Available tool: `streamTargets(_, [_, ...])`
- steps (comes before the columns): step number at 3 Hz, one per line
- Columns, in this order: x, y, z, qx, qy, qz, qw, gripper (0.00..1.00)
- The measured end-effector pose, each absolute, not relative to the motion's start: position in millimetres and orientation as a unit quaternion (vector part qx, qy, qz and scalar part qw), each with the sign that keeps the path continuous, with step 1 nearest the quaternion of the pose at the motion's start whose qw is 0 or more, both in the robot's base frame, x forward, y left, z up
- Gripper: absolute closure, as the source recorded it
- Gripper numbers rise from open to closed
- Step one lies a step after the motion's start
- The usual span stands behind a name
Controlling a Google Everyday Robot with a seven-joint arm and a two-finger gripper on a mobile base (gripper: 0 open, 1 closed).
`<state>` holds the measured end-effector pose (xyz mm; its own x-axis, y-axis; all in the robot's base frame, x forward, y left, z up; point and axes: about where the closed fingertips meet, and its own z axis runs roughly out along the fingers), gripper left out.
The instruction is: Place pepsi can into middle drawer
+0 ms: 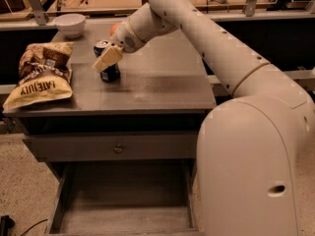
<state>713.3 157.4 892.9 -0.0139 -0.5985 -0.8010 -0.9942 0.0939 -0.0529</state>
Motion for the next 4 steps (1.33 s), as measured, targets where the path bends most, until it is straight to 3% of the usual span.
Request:
streamTargets(2, [701.2,144.4,905.5,-0.622,0.64,0.273,0.358,0.86])
streamTargets(3, [661.9,113.6,935.9,-0.609,0.633,0.274,0.392,1.0])
streamTargets(4, [600.3,80.7,955.8,-0.586,0.649,0.281,0.396,1.0])
